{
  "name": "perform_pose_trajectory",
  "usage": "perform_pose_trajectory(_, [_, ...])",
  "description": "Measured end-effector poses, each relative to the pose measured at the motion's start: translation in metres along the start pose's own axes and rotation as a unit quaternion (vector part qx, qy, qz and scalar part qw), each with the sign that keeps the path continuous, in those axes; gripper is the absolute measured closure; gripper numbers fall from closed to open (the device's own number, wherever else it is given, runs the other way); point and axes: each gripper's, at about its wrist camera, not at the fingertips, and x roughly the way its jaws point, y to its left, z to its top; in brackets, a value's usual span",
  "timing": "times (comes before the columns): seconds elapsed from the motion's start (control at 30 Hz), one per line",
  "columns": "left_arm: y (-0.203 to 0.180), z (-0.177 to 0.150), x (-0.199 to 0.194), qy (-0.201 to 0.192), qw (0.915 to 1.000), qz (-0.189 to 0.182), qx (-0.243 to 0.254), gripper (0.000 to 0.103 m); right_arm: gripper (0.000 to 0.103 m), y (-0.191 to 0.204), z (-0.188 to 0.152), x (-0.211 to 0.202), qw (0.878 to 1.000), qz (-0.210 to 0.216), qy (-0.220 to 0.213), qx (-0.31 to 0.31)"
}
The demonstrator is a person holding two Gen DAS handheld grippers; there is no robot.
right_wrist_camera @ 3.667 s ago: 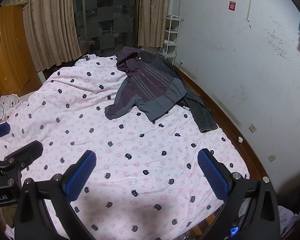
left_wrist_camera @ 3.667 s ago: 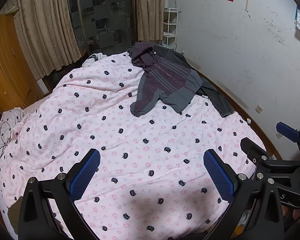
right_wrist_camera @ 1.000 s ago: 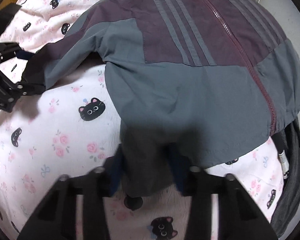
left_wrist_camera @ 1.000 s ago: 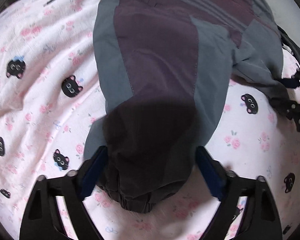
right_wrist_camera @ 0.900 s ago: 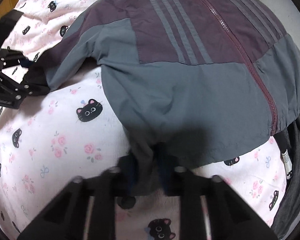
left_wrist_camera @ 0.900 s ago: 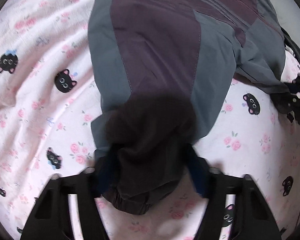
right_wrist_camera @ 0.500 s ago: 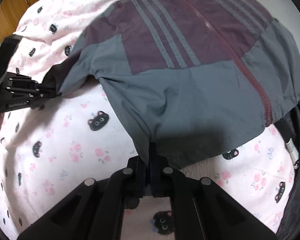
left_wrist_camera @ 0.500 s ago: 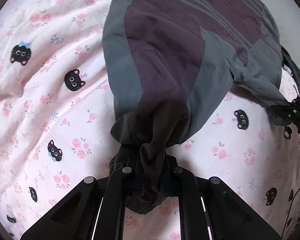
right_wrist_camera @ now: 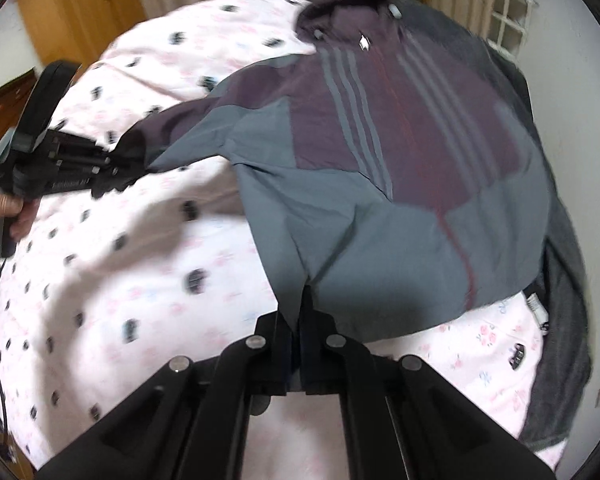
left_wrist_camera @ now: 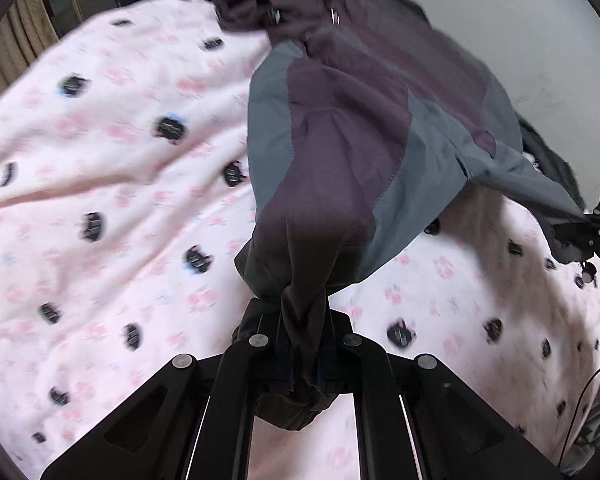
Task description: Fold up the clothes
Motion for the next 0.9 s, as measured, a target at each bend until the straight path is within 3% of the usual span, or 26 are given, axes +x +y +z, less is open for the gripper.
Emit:
perform_pose_trajectory(0.13, [0.008, -0.021, -0.049, 0.003, 0.9999, 0.007, 0.008, 0.097, 0.101, 0.054, -0.003, -0.043, 1.000, 0.026, 0.010, -0.012])
perform_pose_trajectory(0.33, [0.021, -0.127, -0.105, 0.038, 0.9989, 0.018, 0.021, 0.097, 0.101, 0.163, -0.037, -0.069, 0.996, 0.054, 0.060, -0.041])
perform_pose_trajectory(0.57, [0.034, -0.264, -0.131, 0.081, 0.9965, 0.020, -0.008, 0.097, 0.101, 0.294, -0.112, -0.075, 0.984, 0.105, 0.128, -0.059])
perform_pose_trajectory(0.67, [0.045, -0.315, -0.139, 0.094, 0.9949, 0.024, -0.027, 0.097, 0.101, 0.342, -0.142, -0.077, 0.982, 0.113, 0.138, -0.066])
perform_pose_trajectory(0.9, [0.074, -0.391, -0.154, 0.102, 0.9901, 0.057, -0.077, 0.097, 0.101, 0.418, -0.175, -0.065, 0.978, 0.130, 0.147, -0.075])
